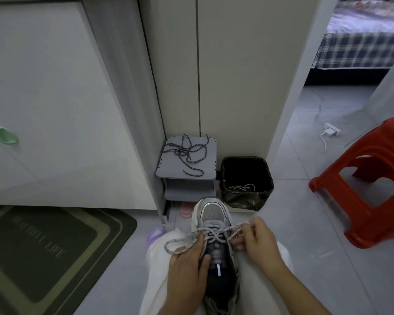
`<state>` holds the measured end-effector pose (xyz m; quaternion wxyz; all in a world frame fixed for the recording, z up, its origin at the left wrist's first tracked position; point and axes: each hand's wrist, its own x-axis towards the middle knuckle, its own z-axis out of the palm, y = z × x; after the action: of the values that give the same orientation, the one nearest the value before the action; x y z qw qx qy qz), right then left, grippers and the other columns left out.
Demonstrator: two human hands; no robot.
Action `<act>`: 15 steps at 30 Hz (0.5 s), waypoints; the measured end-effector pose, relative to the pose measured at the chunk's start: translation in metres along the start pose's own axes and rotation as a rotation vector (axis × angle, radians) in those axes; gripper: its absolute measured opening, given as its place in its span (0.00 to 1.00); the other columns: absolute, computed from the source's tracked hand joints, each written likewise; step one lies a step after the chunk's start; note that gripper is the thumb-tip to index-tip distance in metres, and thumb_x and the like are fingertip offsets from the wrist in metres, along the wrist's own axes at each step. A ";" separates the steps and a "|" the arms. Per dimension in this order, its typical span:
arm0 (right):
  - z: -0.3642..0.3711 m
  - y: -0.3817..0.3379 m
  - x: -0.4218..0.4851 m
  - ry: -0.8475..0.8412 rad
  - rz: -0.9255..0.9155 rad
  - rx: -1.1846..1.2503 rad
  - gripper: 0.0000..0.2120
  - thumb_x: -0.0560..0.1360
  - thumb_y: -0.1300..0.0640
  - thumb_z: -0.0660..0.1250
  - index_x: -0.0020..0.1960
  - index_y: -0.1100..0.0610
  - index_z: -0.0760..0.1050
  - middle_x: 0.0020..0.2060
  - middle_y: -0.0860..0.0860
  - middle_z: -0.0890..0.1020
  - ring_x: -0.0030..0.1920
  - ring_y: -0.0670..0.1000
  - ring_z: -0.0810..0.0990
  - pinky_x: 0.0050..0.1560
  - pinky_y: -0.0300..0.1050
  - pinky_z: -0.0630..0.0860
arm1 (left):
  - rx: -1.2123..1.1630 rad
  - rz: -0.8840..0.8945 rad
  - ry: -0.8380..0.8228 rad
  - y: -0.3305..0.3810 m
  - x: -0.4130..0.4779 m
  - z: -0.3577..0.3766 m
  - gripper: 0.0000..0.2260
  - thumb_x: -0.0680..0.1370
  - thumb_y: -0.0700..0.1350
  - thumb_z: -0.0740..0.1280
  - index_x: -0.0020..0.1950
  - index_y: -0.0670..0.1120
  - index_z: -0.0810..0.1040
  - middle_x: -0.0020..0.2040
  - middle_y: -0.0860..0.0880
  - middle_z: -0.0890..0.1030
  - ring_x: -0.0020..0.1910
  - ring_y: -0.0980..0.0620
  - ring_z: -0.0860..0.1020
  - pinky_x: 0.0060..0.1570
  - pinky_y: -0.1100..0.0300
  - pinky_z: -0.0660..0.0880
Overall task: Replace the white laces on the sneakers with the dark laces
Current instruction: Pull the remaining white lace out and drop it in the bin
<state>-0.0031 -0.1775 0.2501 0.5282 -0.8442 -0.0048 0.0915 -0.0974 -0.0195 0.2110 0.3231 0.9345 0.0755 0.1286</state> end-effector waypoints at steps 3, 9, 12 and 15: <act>0.001 -0.004 0.001 -0.043 -0.008 0.030 0.08 0.76 0.57 0.66 0.40 0.57 0.72 0.33 0.50 0.82 0.32 0.42 0.81 0.35 0.38 0.79 | -0.009 -0.008 -0.002 0.001 0.000 0.000 0.26 0.75 0.58 0.53 0.70 0.49 0.71 0.69 0.51 0.73 0.68 0.52 0.70 0.67 0.59 0.64; 0.006 0.003 0.004 -0.085 -0.067 -0.157 0.08 0.75 0.55 0.67 0.38 0.53 0.73 0.34 0.48 0.82 0.33 0.44 0.80 0.39 0.42 0.77 | -0.019 -0.033 -0.020 0.001 0.000 0.001 0.27 0.75 0.59 0.52 0.70 0.50 0.71 0.67 0.53 0.74 0.65 0.53 0.72 0.65 0.58 0.66; 0.001 -0.002 0.008 0.055 0.128 0.336 0.08 0.80 0.59 0.58 0.42 0.58 0.67 0.35 0.54 0.82 0.29 0.50 0.82 0.29 0.45 0.79 | 0.020 0.010 -0.003 0.002 0.000 -0.001 0.23 0.75 0.55 0.54 0.66 0.50 0.75 0.58 0.53 0.81 0.55 0.53 0.77 0.57 0.63 0.67; 0.000 -0.001 0.005 -0.068 -0.003 0.151 0.09 0.76 0.57 0.65 0.37 0.55 0.72 0.29 0.48 0.80 0.29 0.48 0.78 0.33 0.44 0.77 | 0.008 0.027 0.013 0.003 0.000 -0.002 0.21 0.76 0.54 0.56 0.65 0.49 0.76 0.57 0.55 0.81 0.55 0.59 0.73 0.57 0.67 0.64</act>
<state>0.0024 -0.1767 0.2508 0.5901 -0.7983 -0.0170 0.1192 -0.0977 -0.0209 0.2149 0.3171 0.9359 0.0655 0.1387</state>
